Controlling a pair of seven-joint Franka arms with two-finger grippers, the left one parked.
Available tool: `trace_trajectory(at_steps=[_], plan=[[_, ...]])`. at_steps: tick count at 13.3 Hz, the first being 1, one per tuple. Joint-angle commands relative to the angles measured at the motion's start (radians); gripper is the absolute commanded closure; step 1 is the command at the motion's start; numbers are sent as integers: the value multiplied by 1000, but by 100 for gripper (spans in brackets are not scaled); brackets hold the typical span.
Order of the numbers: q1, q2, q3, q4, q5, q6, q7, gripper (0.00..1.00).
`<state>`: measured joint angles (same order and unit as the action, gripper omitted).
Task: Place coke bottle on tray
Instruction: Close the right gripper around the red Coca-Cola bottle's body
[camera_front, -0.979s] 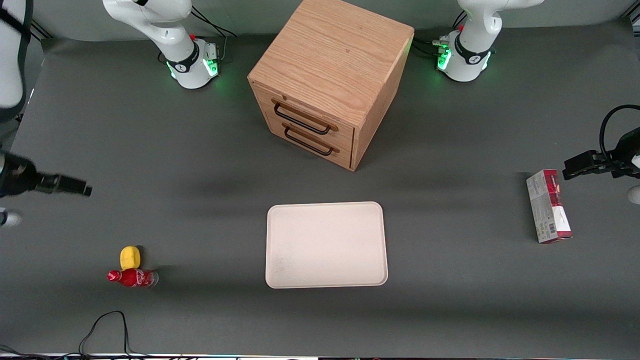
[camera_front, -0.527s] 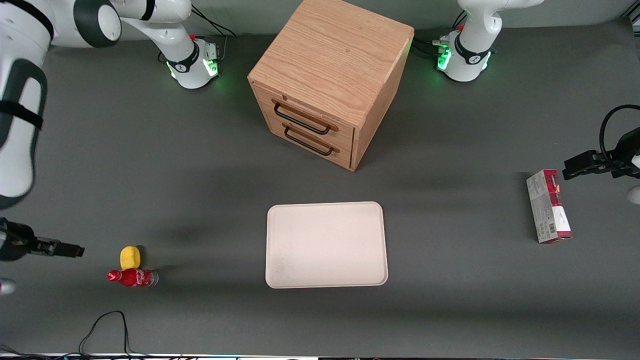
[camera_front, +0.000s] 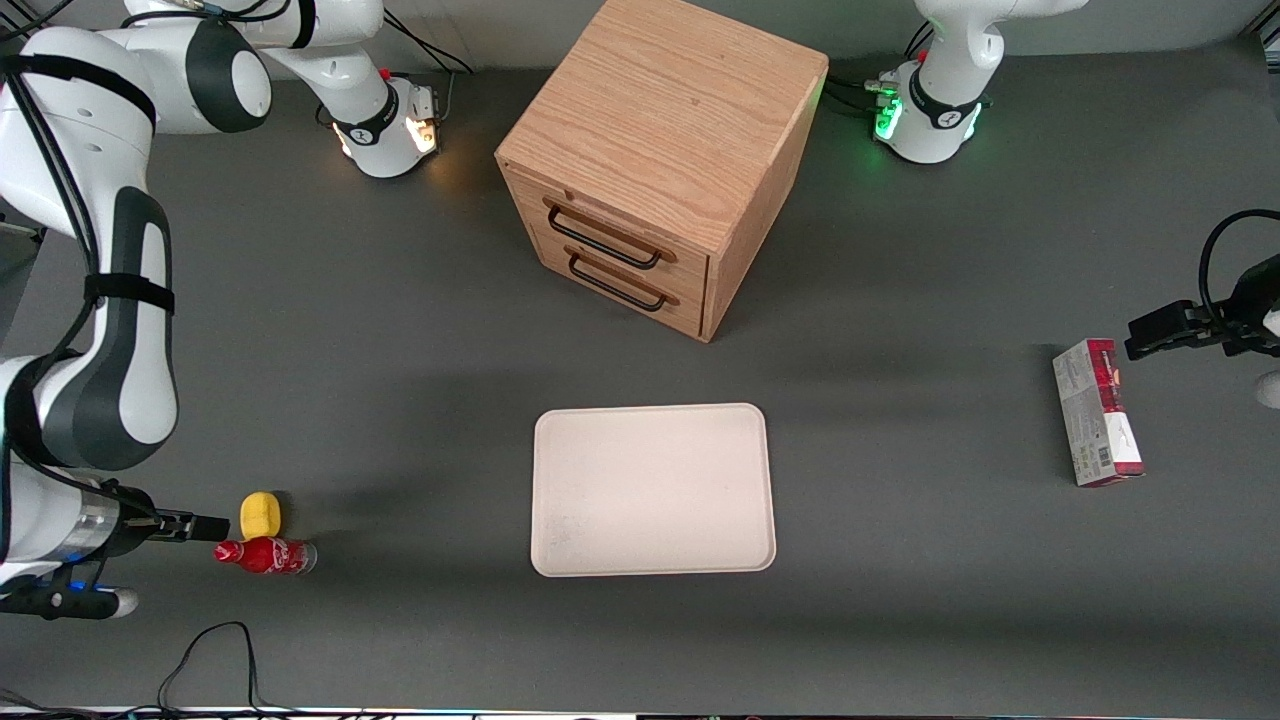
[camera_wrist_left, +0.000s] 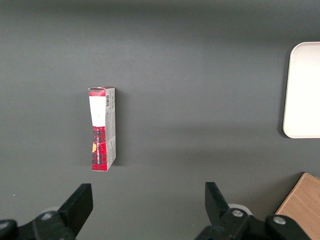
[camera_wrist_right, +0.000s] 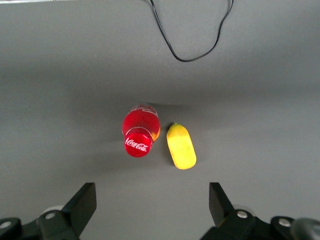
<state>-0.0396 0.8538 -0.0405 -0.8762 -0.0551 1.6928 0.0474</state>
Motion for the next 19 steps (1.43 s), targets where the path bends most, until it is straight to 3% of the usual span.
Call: trace_trajectory(at_steps=[1, 6, 15, 16, 17, 19], plan=[[-3, 24, 7, -6, -17, 51, -6, 0], [0, 77, 8, -17, -19, 162, -20, 0], [12, 97, 10, -17, -14, 196, -1, 3], [12, 97, 10, -17, -14, 193, -1, 8], [12, 96, 10, -17, -14, 189, -1, 22], [11, 91, 13, -17, -3, 185, -1, 67]])
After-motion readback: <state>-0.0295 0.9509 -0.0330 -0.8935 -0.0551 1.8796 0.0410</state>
